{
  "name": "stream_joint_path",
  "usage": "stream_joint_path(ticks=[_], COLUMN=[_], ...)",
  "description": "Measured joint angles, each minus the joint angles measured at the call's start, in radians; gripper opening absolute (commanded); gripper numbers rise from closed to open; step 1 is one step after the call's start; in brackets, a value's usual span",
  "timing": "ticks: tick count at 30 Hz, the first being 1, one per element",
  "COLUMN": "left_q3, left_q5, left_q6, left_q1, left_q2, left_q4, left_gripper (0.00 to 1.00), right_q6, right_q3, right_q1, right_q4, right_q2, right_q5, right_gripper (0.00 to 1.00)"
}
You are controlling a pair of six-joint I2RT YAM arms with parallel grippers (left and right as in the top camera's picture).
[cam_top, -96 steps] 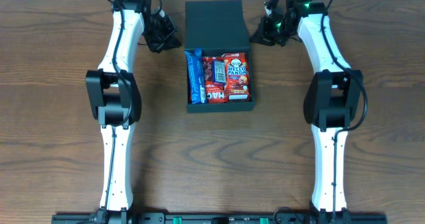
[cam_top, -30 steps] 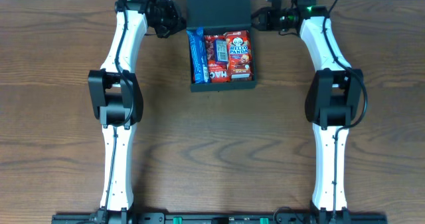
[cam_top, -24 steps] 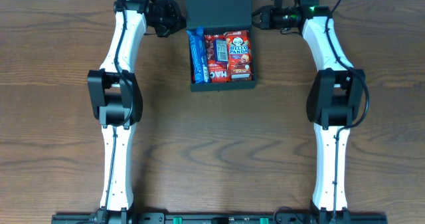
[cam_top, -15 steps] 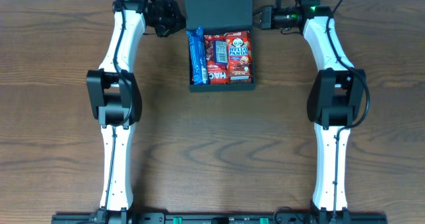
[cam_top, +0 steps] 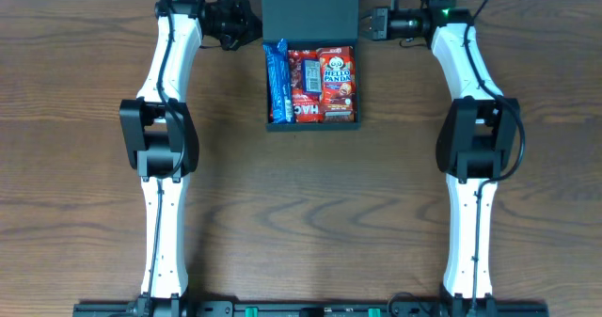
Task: Pack container
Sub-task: 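Swing the black lid forward with both grippers to close the box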
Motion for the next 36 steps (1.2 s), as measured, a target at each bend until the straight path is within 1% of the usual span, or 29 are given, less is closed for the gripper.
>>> stream_joint_path(ticks=[4,7,17,22,29,36], left_q3=[0.000,0.000,0.000,0.000,0.000,0.000], left_q5=[0.004,0.011,0.031,0.049,0.047,-0.009], left_q6=[0.002,0.002,0.000,0.022,0.112,0.232], left_q1=[0.000,-0.001,-0.008,-0.008,-0.007,-0.013], left_q2=[0.000,0.000,-0.002,-0.021,-0.103,-0.199], left_q4=[0.037,0.052,0.067,0.058,-0.043,-0.235], left_gripper=[0.06,0.06,0.06,0.06,0.06,0.06], right_q6=[0.014,0.037,0.082,0.090,0.141,0.196], right_q3=[0.000,0.000,0.000,0.000,0.000,0.000], right_q1=[-0.003,-0.004,-0.002,-0.002,-0.002,0.008], right_q4=[0.091,0.126,0.150,0.150,0.150,0.132], right_q2=[0.000,0.000,0.000,0.000,0.000,-0.011], right_q5=[-0.002,-0.018,-0.105,-0.171,-0.248,-0.294], right_gripper=[0.02,0.02,0.01,0.02,0.02,0.02])
